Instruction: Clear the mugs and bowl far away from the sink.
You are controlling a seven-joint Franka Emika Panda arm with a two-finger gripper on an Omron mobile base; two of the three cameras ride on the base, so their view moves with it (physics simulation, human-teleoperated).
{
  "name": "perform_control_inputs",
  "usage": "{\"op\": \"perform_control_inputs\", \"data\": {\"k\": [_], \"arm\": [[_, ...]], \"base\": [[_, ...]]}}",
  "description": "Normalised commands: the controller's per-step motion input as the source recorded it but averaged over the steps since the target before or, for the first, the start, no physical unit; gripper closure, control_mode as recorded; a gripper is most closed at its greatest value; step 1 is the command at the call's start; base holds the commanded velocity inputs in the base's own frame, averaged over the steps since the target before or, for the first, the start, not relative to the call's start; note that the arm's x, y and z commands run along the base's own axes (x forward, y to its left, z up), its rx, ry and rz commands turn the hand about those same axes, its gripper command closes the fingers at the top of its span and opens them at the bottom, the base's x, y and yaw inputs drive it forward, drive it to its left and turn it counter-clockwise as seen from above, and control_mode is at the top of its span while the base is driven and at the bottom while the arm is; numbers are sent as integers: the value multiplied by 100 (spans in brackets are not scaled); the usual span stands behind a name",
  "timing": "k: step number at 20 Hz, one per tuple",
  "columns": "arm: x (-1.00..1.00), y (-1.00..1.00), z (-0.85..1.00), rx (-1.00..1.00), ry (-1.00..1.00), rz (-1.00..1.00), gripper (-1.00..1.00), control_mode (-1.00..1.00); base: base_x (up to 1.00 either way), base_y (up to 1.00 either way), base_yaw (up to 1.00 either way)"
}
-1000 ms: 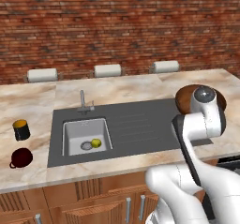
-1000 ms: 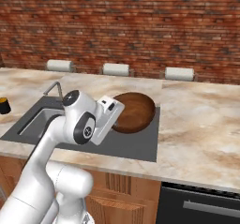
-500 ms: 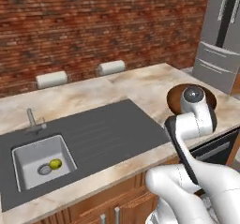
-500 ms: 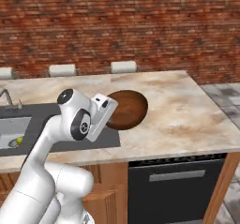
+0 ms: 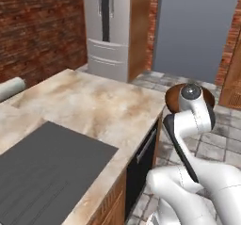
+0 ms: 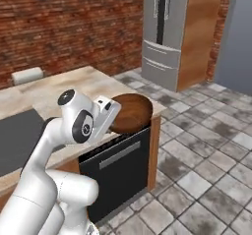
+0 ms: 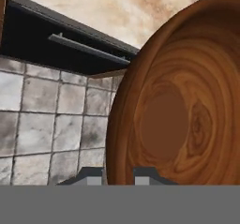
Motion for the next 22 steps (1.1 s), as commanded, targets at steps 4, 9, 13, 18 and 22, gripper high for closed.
{"op": "perform_control_inputs", "data": {"k": [4,9,13,18,22], "arm": [[0,0,0,0,0,0,100,100],[0,0,0,0,0,0,100,100],[0,0,0,0,0,0,100,100],[0,0,0,0,0,0,100,100],[0,0,0,0,0,0,100,100]], "base": [[0,-19,-95],[0,-14,-96],[1,-8,-98],[11,-7,-94],[44,4,-77]]}}
